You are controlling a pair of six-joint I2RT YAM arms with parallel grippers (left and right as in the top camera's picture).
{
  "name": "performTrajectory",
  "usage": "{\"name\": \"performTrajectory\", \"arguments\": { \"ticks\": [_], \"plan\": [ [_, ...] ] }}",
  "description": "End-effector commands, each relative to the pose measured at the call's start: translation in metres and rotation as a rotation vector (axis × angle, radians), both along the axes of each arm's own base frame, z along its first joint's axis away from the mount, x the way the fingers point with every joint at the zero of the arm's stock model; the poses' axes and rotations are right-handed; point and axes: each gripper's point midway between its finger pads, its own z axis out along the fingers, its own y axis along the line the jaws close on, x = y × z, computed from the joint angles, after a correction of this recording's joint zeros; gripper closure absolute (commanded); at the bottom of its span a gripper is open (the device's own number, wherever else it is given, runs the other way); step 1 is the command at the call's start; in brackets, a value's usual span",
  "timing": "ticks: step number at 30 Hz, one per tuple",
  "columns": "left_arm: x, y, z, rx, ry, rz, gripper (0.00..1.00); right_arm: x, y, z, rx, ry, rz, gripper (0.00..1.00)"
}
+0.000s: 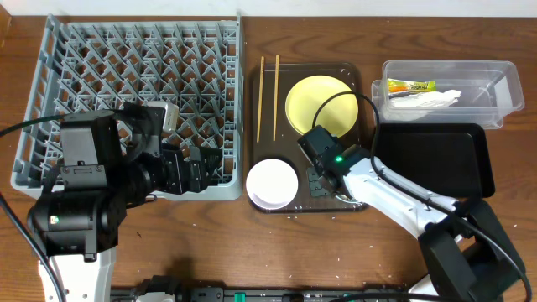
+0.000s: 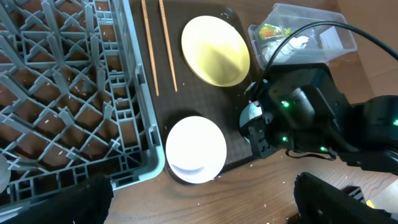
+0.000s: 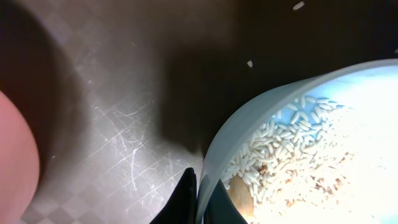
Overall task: Sort waste into correct bins and load items into the dishwasher
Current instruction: 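Carry the blue bowl over the black tray and tilt it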
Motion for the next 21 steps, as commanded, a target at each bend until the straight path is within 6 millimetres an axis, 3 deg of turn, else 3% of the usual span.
{"name": "performTrajectory", "arguments": {
  "ticks": [1, 4, 10, 14, 15, 21],
  "plan": [
    [0.001, 0.0, 0.006, 0.008, -0.019, -0.006, 0.03, 0.002, 0.024, 0.028, 0.17, 0.002, 0.023, 0.99],
    [0.001, 0.0, 0.006, 0.008, -0.019, -0.006, 0.01, 0.011, 0.025, 0.062, 0.331, -0.024, 0.013, 0.99],
    [0.001, 0.0, 0.006, 0.008, -0.019, -0.006, 0.0, 0.035, -0.012, 0.104, 0.589, -0.046, -0.089, 0.99],
    [0.001, 0.0, 0.006, 0.008, -0.019, -0.006, 0.02, 0.051, -0.047, 0.12, 0.746, -0.059, -0.146, 0.99],
    [0.001, 0.0, 0.006, 0.008, -0.019, -0.006, 0.02, 0.058, -0.066, 0.123, 0.794, -0.076, -0.186, 0.99],
    [0.001, 0.0, 0.006, 0.008, -0.019, -0.006, 0.02, 0.069, -0.123, 0.125, 0.937, -0.103, -0.353, 0.99]
  ]
}}
